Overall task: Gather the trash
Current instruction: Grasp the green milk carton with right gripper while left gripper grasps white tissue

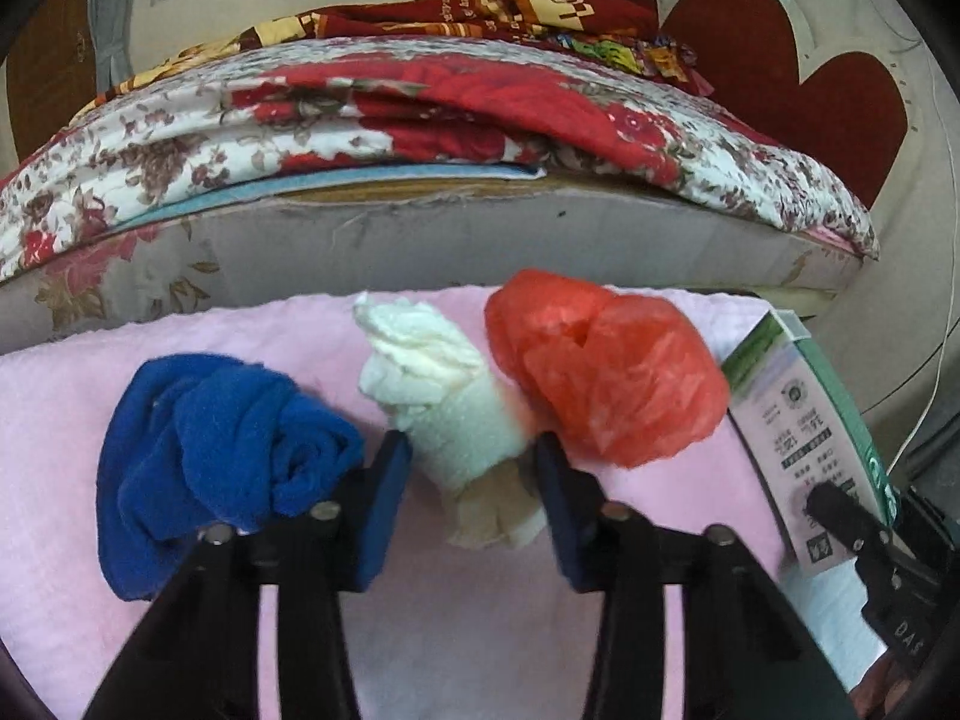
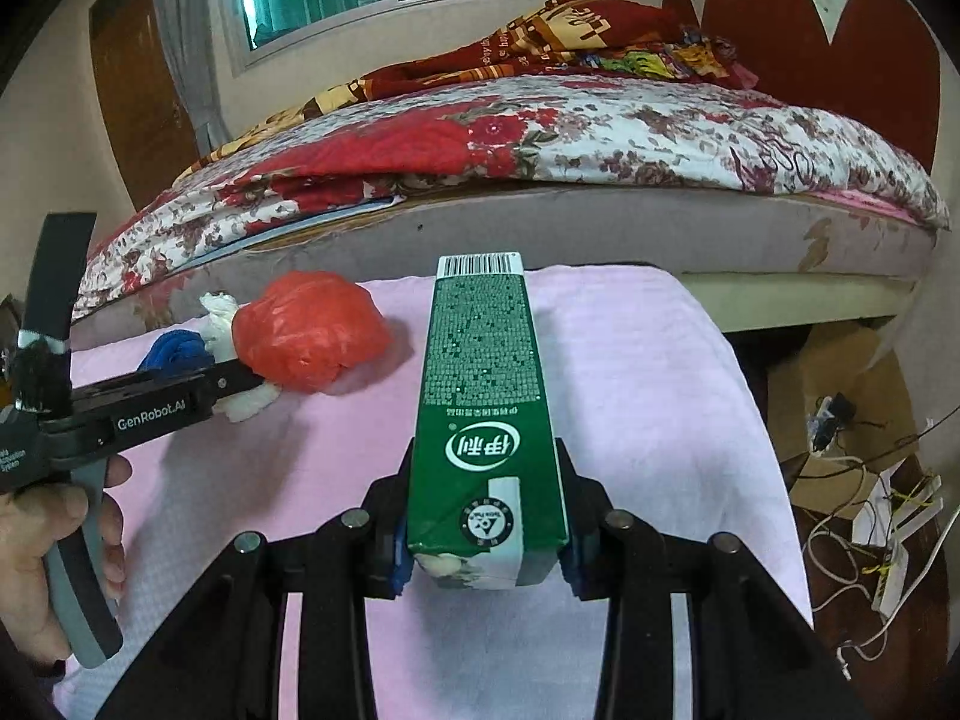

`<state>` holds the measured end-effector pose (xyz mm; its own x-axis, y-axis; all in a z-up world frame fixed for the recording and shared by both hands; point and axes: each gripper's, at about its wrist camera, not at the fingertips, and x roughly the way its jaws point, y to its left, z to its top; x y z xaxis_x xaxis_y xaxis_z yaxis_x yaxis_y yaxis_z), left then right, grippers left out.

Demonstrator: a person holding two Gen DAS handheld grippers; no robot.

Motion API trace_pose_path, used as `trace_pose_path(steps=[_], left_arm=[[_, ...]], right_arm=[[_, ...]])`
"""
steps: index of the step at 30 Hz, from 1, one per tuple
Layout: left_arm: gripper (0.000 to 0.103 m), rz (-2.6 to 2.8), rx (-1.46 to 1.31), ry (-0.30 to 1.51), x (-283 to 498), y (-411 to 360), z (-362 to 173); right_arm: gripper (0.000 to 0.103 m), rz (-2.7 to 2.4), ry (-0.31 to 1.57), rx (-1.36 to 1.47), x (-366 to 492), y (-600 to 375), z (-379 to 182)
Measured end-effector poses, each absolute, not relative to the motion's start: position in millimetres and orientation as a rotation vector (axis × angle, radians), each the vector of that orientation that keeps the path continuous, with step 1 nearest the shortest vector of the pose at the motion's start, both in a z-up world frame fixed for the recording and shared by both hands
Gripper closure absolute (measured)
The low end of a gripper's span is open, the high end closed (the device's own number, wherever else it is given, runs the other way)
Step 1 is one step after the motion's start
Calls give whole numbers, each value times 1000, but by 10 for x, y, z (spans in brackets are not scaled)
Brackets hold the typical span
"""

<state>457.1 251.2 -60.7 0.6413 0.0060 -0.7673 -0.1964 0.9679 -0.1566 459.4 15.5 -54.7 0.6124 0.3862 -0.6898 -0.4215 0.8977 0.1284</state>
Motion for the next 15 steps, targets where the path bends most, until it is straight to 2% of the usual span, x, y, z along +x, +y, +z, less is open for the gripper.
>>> trace_pose_path(steps=[3,13,14,15], left_arm=[[73,76,-242,852,4456,2547,-599],[75,47,-172,797,3921,2436,-522],[71,49,-165,792,3901,2426,-530],[61,63,-147,788,3891,2410,-542]], right_arm=[[63,469,786,-44,4555,134,-561],[64,475,788,-58,4318,79,-521],[64,474,791,-63,4311,84,-523],[64,472,793,-67,4311,90,-528]])
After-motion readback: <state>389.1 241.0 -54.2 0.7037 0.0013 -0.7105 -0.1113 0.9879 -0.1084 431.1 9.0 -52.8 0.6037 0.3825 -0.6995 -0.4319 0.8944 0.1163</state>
